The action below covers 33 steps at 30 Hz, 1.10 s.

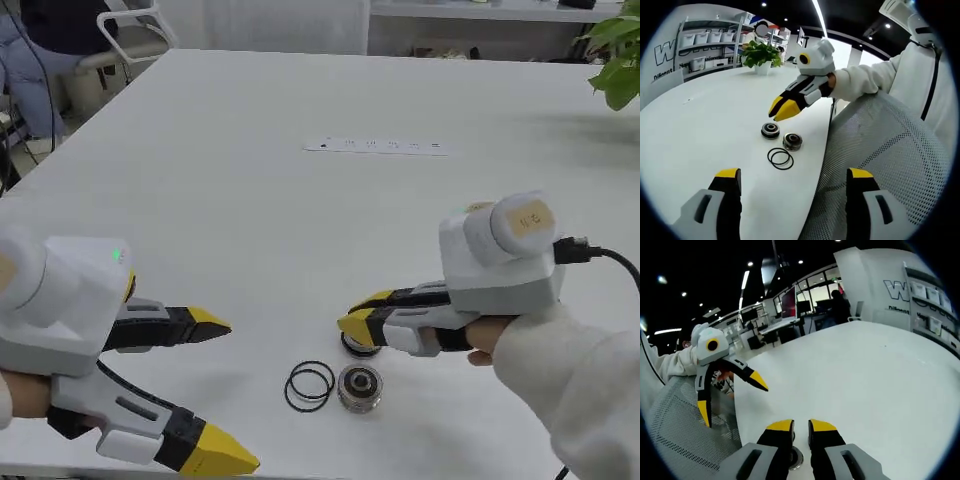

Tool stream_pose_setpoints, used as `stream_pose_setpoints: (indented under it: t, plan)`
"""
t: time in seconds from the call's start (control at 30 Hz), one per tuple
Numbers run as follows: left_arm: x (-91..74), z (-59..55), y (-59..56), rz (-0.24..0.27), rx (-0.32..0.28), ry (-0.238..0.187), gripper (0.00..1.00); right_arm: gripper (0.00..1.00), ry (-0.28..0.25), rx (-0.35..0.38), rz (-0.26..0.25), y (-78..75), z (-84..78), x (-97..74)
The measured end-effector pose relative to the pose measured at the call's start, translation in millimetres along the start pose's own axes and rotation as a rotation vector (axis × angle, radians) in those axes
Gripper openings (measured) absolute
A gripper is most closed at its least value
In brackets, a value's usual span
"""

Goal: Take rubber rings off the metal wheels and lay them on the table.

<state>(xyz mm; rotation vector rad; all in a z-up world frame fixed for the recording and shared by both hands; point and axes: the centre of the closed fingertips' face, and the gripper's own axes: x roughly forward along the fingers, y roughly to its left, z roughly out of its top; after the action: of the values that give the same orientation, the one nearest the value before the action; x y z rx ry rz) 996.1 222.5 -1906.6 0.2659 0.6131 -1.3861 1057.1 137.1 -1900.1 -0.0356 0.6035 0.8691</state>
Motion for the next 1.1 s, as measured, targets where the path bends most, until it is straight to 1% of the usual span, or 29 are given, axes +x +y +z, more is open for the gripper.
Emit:
stream_pose_setpoints:
  t: [0.07, 0.13, 0.23, 0.3, 0.4, 0.43, 0.6, 0.63, 0.73, 0.83, 0.93, 0.97, 1.0, 1.1]
  plan:
    - [0.0, 0.2, -0.1, 0.0, 0.0, -0.001, 0.84, 0.11, -0.008, -0.002, -0.006, -1.9, 1.5, -1.9]
    - [0.2, 0.0, -0.4, -0.001, 0.001, 0.0, 0.84, 0.13, -0.02, -0.019, -0.02, -6.2, 3.2, -5.1]
    - [0.4, -0.2, -1.2, -0.004, 0.005, 0.002, 0.84, 0.15, -0.023, -0.029, -0.035, -10.6, 3.7, -7.8]
    - [0.3, 1.7, -1.1, -0.003, 0.006, -0.006, 0.84, 0.15, -0.025, -0.032, -0.041, -13.1, 3.7, -9.6]
    - [-0.7, 6.8, -1.0, -0.002, 0.008, -0.028, 0.84, 0.17, -0.021, -0.046, -0.054, -16.9, 2.8, -11.8]
    - [-1.5, 9.6, -0.8, -0.002, 0.006, -0.043, 0.84, 0.17, -0.017, -0.049, -0.058, -18.3, 1.6, -12.9]
    - [-5.6, 21.0, 3.0, 0.016, 0.004, -0.093, 0.84, 0.19, 0.0, -0.042, -0.075, -27.5, -5.6, -17.3]
    - [-6.6, 24.7, 3.4, 0.017, 0.005, -0.109, 0.85, 0.19, 0.001, -0.039, -0.077, -28.4, -6.2, -17.7]
    - [-12.0, 45.4, 2.4, 0.006, -0.006, -0.199, 0.86, 0.19, 0.016, -0.025, -0.092, -34.2, -12.4, -20.5]
    - [-16.4, 56.2, 4.4, 0.015, 0.007, -0.219, 0.86, 0.2, 0.038, -0.029, -0.101, -38.6, -19.3, -21.9]
    - [-20.6, 69.0, 7.0, 0.031, 0.039, -0.237, 0.86, 0.2, 0.054, -0.03, -0.108, -42.2, -24.5, -22.8]
    - [-22.4, 75.6, 7.8, 0.035, 0.053, -0.246, 0.86, 0.2, 0.056, -0.028, -0.106, -42.3, -25.3, -23.0]
    - [-23.5, 79.7, 8.4, 0.037, 0.062, -0.251, 0.86, 0.2, 0.061, -0.027, -0.104, -42.2, -26.5, -22.9]
    - [-25.1, 93.7, 13.0, 0.053, 0.114, -0.244, 0.86, 0.21, 0.074, -0.037, -0.095, -41.3, -29.7, -21.7]
